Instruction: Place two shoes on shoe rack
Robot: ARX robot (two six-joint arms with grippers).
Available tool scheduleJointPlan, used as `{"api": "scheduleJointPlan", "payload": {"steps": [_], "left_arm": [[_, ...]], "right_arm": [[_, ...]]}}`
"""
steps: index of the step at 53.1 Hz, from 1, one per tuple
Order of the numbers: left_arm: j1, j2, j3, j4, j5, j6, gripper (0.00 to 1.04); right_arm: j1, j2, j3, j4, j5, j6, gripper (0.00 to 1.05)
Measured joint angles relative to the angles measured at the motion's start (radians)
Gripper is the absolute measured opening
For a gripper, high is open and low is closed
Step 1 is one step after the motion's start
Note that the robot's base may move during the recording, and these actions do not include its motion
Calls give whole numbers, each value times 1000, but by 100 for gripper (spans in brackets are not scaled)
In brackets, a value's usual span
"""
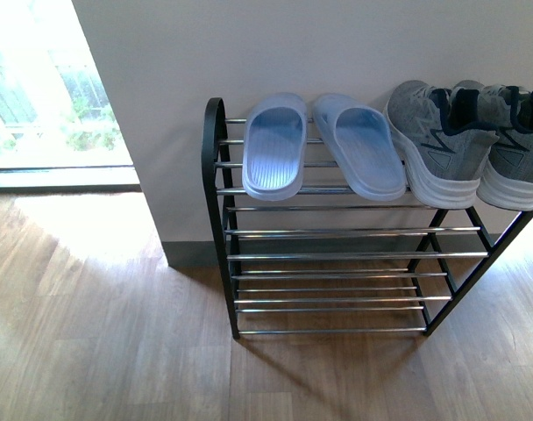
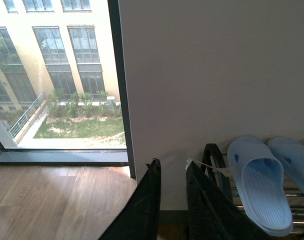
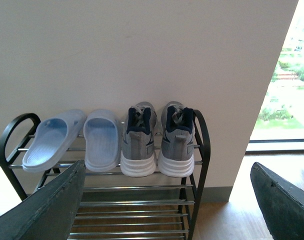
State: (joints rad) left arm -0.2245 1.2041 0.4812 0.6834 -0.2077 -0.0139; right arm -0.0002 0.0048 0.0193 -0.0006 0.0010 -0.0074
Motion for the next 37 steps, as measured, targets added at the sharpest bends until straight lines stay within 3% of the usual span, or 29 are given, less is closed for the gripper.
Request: {"api": "scheduleJointPlan", "payload": {"steps": [4, 29, 32, 37], "left_arm": [[29, -71, -61, 26, 21, 2, 1], [137, -351, -330, 13, 126, 3, 1], [185, -394, -353, -8, 196, 5, 1], [217, -439, -373, -34, 200, 5, 1]], "right_arm": [[0, 0, 0, 0, 0, 0, 96], [0, 0, 0, 0, 0, 0, 96], [0, 0, 0, 0, -1, 0, 96], [0, 0, 0, 0, 0, 0, 96]]}}
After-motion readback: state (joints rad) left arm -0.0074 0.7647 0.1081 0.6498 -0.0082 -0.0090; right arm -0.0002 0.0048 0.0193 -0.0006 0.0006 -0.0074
